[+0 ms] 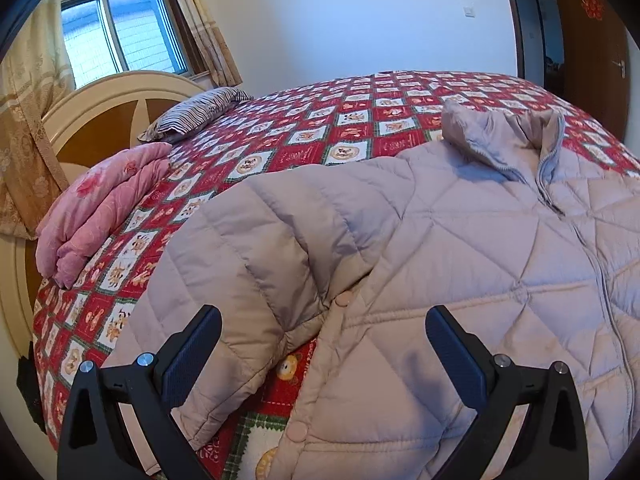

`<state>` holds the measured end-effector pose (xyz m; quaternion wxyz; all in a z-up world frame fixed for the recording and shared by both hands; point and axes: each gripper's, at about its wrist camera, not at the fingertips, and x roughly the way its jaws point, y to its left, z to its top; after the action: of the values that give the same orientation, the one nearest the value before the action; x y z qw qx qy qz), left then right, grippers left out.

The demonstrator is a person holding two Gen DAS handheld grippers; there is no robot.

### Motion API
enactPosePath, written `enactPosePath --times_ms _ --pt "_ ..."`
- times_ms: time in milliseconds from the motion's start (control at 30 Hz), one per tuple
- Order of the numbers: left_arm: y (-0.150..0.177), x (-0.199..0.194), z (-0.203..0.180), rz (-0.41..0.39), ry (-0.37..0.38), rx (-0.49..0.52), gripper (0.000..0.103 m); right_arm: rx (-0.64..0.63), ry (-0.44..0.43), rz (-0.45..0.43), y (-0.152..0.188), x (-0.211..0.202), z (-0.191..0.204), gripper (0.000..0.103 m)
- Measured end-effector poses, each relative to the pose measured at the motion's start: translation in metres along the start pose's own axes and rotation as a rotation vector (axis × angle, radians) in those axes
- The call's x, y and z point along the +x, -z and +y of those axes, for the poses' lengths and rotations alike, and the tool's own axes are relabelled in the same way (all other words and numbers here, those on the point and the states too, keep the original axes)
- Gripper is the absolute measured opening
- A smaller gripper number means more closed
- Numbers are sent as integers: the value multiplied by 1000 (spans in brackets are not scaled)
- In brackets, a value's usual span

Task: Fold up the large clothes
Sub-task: 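Fold the held sleeve with the right tool across the jacket body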

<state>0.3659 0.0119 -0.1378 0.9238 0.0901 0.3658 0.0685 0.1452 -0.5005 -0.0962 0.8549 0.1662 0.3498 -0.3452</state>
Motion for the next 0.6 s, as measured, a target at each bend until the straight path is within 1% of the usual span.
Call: enactPosePath --times_ms 33,100,133,167,200,233,267,300,333,367,433,500,600 --pt "-1 1 0 4 4 -8 102 14 8 30 5 7 -9 90" --pt "-3 5 -2 14 7 -22 102 38 19 76 13 17 -20 90" --pt "-3 6 -4 20 13 -23 102 52 23 102 18 23 -25 88" --pt "-3 7 -6 26 24 -21 102 66 10 132 24 31 -28 86" --pt "-3 7 -9 31 41 -15 102 64 3 163 28 36 -29 80" --pt "-3 5 -13 32 50 -9 102 57 -1 202 32 44 -27 66" --pt "-2 3 -16 29 55 0 102 59 -23 231 38 49 -26 58" --pt "-1 0 -19 23 57 10 102 51 -11 204 38 45 -23 50" --pt "-1 -2 -21 18 61 17 102 22 5 191 37 42 -18 14" --pt "-1 -4 -22 15 64 26 102 -9 -14 179 34 38 -9 9" --pt "-3 -8 -25 2 52 48 102 -29 -16 140 27 27 2 8" --pt "-6 -12 -27 -17 18 74 102 -89 -30 64 16 9 23 8" --pt "-12 -10 -27 -15 -30 120 102 -169 -80 -27 0 -21 66 8"
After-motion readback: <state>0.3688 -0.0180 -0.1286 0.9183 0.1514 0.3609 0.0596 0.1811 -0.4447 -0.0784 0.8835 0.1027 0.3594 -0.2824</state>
